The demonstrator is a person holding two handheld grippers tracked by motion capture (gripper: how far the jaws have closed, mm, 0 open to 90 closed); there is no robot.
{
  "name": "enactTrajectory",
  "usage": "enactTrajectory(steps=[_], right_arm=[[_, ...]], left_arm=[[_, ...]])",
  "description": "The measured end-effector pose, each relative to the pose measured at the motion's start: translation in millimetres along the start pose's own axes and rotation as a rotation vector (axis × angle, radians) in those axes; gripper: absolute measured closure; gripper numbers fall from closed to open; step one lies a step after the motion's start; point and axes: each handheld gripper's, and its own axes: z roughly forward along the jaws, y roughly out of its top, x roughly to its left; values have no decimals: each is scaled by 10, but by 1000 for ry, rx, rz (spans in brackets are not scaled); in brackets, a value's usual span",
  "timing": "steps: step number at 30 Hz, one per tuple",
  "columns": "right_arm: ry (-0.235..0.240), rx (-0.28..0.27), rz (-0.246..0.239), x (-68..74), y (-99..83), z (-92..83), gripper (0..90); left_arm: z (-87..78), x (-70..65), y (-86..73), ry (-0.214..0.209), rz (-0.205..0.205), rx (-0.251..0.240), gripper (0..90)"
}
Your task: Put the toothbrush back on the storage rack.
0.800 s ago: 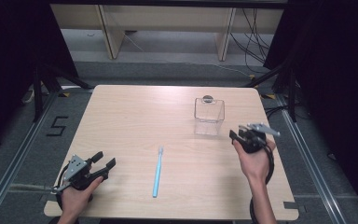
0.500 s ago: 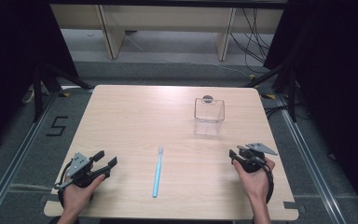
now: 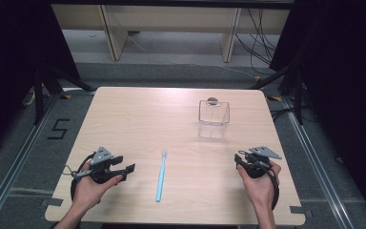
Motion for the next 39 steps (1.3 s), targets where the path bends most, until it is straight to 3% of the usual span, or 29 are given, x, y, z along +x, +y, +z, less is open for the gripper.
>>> enactTrajectory(steps=[1, 2, 3, 4, 5, 6, 7, 9, 10, 12, 15, 16, 17, 18, 20, 22, 23, 25, 26, 29, 32, 34, 38, 39], right_arm=[[-13, 17, -5, 9, 9, -26, 578], [-13, 17, -5, 9, 9, -26, 578], [-2, 17, 7, 37, 15, -41, 578], [-10, 12, 23, 68, 14, -33, 578], [-10, 12, 23, 68, 14, -33, 578], [8, 19, -13, 61, 24, -38, 575], [30, 16, -10, 57, 23, -33, 573], [7, 25, -20, 61, 23, -32, 572], [15, 55, 31, 103, 20, -52, 570], [16, 43, -16, 66, 15, -16, 567], [24, 55, -6, 73, 8, -21, 565], [22, 64, -2, 80, 3, -39, 563], [17, 55, -25, 65, 4, -35, 562], [23, 67, 7, 90, 2, -43, 561], [15, 49, -32, 69, 8, -36, 560], [19, 53, -19, 81, 9, -37, 559], [31, 50, 13, 117, 4, -23, 558], [27, 52, 5, 116, 6, -22, 557], [22, 57, -25, 104, 13, -31, 555], [45, 66, -17, 112, 6, -17, 553], [47, 67, -12, 116, 0, -7, 551], [48, 68, -9, 114, 2, -12, 550], [47, 64, -15, 112, 5, -16, 550], [49, 61, -12, 119, 3, -13, 550]], left_arm=[[-4, -32, 106, -15, 17, 69, 374], [-4, -32, 106, -15, 17, 69, 374], [0, -55, 162, -15, 22, 109, 377], [17, -92, 272, -12, 44, 186, 379], [17, -92, 272, -12, 44, 186, 379], [66, -144, 364, -16, 28, 241, 379], [89, -166, 413, -19, 26, 274, 380], [122, -198, 448, -16, 19, 297, 380], [165, -237, 487, -22, 16, 331, 384], [247, -307, 536, -48, -4, 389, 388], [348, -389, 559, -51, -20, 438, 390], [398, -428, 568, -32, -17, 464, 403], [425, -435, 566, -40, -11, 485, 405], [448, -463, 568, -26, -16, 497, 409], [496, -494, 564, -30, -19, 517, 411], [517, -517, 565, -25, -21, 527, 411], [543, -547, 568, -26, -29, 539, 411], [586, -578, 571, -34, -29, 548, 410], [615, -609, 570, -36, -44, 557, 409], [686, -677, 569, -36, -47, 576, 409], [765, -741, 569, -45, -23, 599, 407], [795, -786, 560, -41, -36, 613, 405], [838, -818, 550, -37, -16, 636, 406], [847, -814, 551, -33, 7, 649, 406]])
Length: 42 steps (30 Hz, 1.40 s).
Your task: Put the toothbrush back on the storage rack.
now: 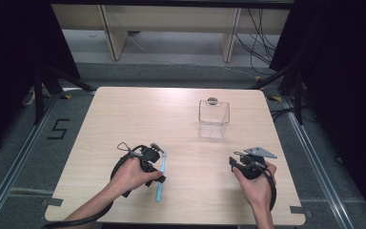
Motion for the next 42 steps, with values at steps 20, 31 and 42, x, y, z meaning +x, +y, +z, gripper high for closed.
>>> enactTrajectory(steps=[20, 31, 42], right_arm=[[2, 4, -3, 17, 1, 7, 546], [28, -8, 2, 16, -6, 23, 547], [17, 23, 24, 71, -23, 39, 546]], left_arm=[[122, -77, 57, 66, 56, 83, 424], [141, -50, 47, 93, 138, 114, 524], [105, 44, 14, 105, 230, 138, 679]])
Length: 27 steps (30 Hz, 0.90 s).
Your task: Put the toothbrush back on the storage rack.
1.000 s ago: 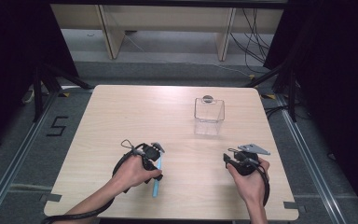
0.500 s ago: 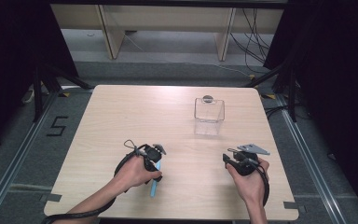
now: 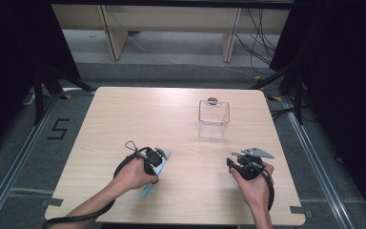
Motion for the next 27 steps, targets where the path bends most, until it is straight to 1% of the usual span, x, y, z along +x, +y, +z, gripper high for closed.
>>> enactTrajectory(steps=[1, 3, 4, 5, 6, 7, 8, 9, 10, 12, 13, 14, 15, 16, 17, 19, 21, 22, 24, 26, 27], right_arm=[[-3, -1, -9, -2, 0, 4, 546], [-2, -2, -38, -21, 1, 9, 545], [2, -4, -38, -17, -1, 14, 546], [3, 10, 5, 20, -7, 3, 546], [3, 10, 5, 20, -7, 3, 546], [-4, -15, -52, -11, -4, 26, 545], [-4, -15, -52, -11, -4, 26, 545], [-2, 6, -19, 18, -7, 14, 545], [-2, 6, -19, 18, -7, 14, 545], [-1, 8, -19, 18, -9, 15, 545], [8, 1, -44, -4, -9, 26, 545], [10, 0, -43, -4, -10, 27, 546], [10, 0, -43, -4, -10, 27, 546], [10, 2, -43, -2, -11, 29, 545], [4, 2, -43, 2, -13, 33, 545], [7, 2, -46, 3, -16, 38, 543], [5, 4, -47, 8, -15, 34, 543], [26, -10, -45, 7, -20, 52, 540], [28, -7, -46, 11, -22, 55, 538], [22, 3, -45, 18, -21, 51, 538], [15, 4, -47, 33, -25, 59, 536]], left_arm=[[-4, 13, -5, -1, 12, 6, 690], [6, 28, -19, -3, 20, -5, 715], [-9, 41, -17, -5, 34, 15, 732], [-9, 41, -17, -5, 34, 15, 746], [-10, 49, -21, -5, 39, 15, 746], [-13, 66, -28, 0, 54, 19, 771], [-13, 66, -28, 0, 54, 19, 775], [-6, 78, -38, -1, 63, 8, 777], [-6, 78, -38, -1, 63, 8, 778], [-18, 93, -41, -1, 85, 20, 779], [-17, 100, -50, -5, 93, 12, 780], [-17, 100, -50, -5, 93, 12, 780], [-10, 103, -60, -6, 97, -2, 780], [-19, 108, -63, -12, 99, 4, 780], [-20, 125, -78, -17, 105, -3, 781], [-18, 141, -96, -13, 105, -22, 781], [-30, 147, -105, -17, 99, -25, 780], [-44, 157, -120, -21, 98, -46, 781], [-57, 167, -136, -23, 99, -64, 781], [-67, 175, -141, -20, 106, -70, 781], [-81, 178, -157, -28, 101, -92, 781]])
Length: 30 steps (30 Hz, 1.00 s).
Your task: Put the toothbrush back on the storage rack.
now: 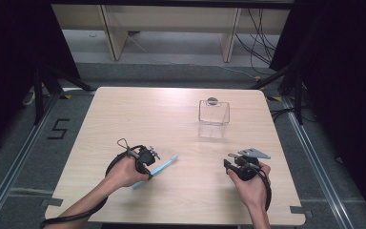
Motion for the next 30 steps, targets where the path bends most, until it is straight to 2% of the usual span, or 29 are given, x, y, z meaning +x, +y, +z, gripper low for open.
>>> enactTrajectory(steps=[3, 4, 5, 6, 7, 8, 9, 10, 11, 12, 13, 14, 15, 16, 17, 19, 20, 21, 23, 24, 25, 27, 28, 29, 30], right_arm=[[7, -8, -14, 3, -4, 7, 536], [7, -9, -17, 13, -5, 1, 535], [7, -9, -17, 13, -5, 1, 535], [26, -10, 7, 49, -5, 5, 532], [26, -10, 7, 49, -5, 5, 532], [22, -19, -27, 47, -2, 4, 531], [22, -19, -27, 47, -2, 4, 531], [46, -13, 15, 97, -9, 17, 529], [46, -13, 15, 97, -9, 17, 529], [50, -11, 10, 100, -8, 13, 529], [63, -34, -11, 93, -11, 37, 530], [57, -33, -14, 99, -13, 45, 530], [66, -32, -10, 107, -11, 36, 530], [66, -22, -10, 115, -11, 32, 534], [66, -22, -10, 115, -11, 32, 534], [80, -19, 8, 145, -21, 47, 537], [80, -19, 8, 145, -21, 47, 537], [97, -12, 26, 172, -27, 51, 536], [102, -32, 20, 183, -33, 76, 532], [102, -32, 20, 183, -33, 76, 532], [109, -38, -8, 161, -31, 84, 531], [121, -37, 28, 187, -35, 88, 530], [155, -51, 45, 197, -37, 103, 517], [155, -51, 45, 197, -37, 103, 517], [157, -50, 41, 201, -38, 105, 513]], left_arm=[[-29, 11, -17, -7, -1, -26, 781], [-66, 19, -38, -6, -6, -62, 781], [-66, 19, -38, -6, -6, -62, 781], [-107, 40, -63, -6, 4, -99, 781], [-107, 40, -63, -6, 4, -99, 780], [-127, 40, -83, -4, -6, -133, 780], [-140, 43, -96, -5, -10, -142, 780], [-162, 41, -130, 1, -21, -195, 781], [-162, 41, -130, 1, -21, -195, 781], [-181, 44, -154, -3, -20, -218, 781], [-192, 46, -169, -7, -19, -232, 781], [-204, 56, -195, -13, -12, -250, 781], [-212, 63, -211, -16, -9, -258, 780], [-219, 78, -255, -13, 0, -285, 781], [-219, 78, -255, -13, 0, -285, 781], [-215, 85, -324, -3, -20, -346, 781], [-215, 85, -324, -3, -20, -346, 781], [-215, 95, -369, -3, -26, -387, 781], [-220, 99, -391, -7, -23, -401, 781], [-212, 98, -412, -8, -25, -435, 781], [-215, 100, -438, -6, -22, -465, 780], [-211, 100, -474, -4, -23, -508, 781], [-201, 100, -508, 6, -19, -563, 781], [-201, 100, -508, 6, -19, -563, 781], [-198, 102, -526, 11, -11, -592, 781]])
